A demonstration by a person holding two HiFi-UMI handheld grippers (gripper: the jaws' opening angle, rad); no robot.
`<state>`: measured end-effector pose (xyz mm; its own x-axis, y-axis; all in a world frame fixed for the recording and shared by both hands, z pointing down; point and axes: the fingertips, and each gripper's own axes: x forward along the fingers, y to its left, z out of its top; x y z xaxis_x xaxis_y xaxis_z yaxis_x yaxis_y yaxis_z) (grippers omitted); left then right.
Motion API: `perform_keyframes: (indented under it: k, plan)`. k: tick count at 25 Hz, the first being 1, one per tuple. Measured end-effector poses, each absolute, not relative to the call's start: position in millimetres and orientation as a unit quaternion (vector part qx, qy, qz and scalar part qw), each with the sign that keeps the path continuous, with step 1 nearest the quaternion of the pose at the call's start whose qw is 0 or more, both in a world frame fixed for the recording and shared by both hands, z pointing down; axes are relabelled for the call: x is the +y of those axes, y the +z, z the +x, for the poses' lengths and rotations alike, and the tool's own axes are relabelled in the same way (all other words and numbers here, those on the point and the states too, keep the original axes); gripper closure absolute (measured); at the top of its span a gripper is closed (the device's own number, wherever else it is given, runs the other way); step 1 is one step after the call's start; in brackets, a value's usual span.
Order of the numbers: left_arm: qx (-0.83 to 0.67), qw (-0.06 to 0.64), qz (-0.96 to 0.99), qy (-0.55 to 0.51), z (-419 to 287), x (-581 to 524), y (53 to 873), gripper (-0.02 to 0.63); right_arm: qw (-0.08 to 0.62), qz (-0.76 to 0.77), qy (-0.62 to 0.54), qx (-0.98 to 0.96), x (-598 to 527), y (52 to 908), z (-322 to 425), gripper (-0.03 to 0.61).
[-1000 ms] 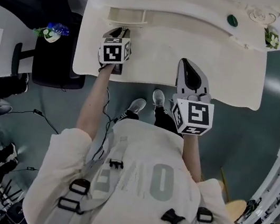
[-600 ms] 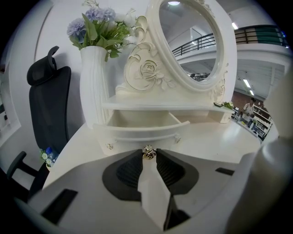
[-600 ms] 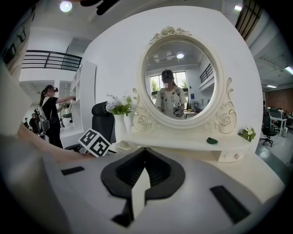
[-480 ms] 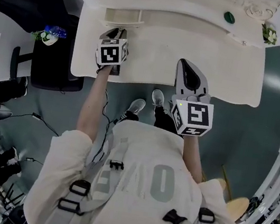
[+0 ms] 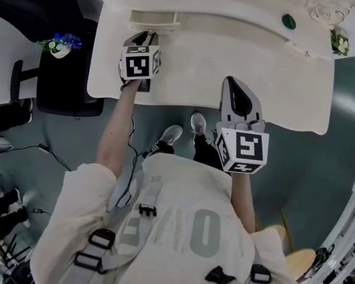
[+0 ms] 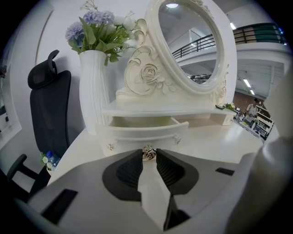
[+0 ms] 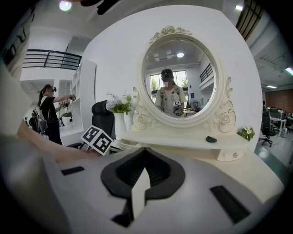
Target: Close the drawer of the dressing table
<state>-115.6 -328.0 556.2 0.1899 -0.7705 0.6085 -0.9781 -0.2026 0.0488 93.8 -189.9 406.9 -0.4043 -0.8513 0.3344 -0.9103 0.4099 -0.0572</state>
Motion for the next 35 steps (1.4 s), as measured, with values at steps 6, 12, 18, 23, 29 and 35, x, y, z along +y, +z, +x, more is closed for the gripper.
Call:
perform_keyframes:
  k: [6, 12, 18, 23, 29, 35]
  plan:
    - [-0.594, 0.217, 0.739, 0.233, -114.7, -339.1, 554.1, 0.509, 0.135, 0.534, 0.119, -0.826, -189.2, 410.4, 99.2, 0.569]
    - [-0.595, 0.210, 0.739, 0.237, -114.9, -352.8, 551.7, 0.509, 0.140, 0.538, 0.123, -0.822, -188.8, 413.8, 105.5, 0.569]
    - [-0.597, 0.209, 0.737, 0.239, -117.1, -360.8, 555.8, 0.509, 0.144, 0.539, 0.125, -0.821, -189.6, 417.3, 107.8, 0.569]
    - [-0.598, 0.209, 0.736, 0.238, -115.7, -367.9, 558.3, 0.509, 0.147, 0.541, 0.128, -0.818, -191.5, 420.1, 112.7, 0.569]
    - [-0.599, 0.208, 0.736, 0.235, -115.3, -377.5, 559.8, 0.509, 0.149, 0.546, 0.130, -0.814, -194.7, 422.1, 117.4, 0.569]
    - [-0.601, 0.206, 0.736, 0.236, -115.9, -388.8, 559.4, 0.509, 0.150, 0.547, 0.133, -0.813, -197.6, 425.3, 120.3, 0.569]
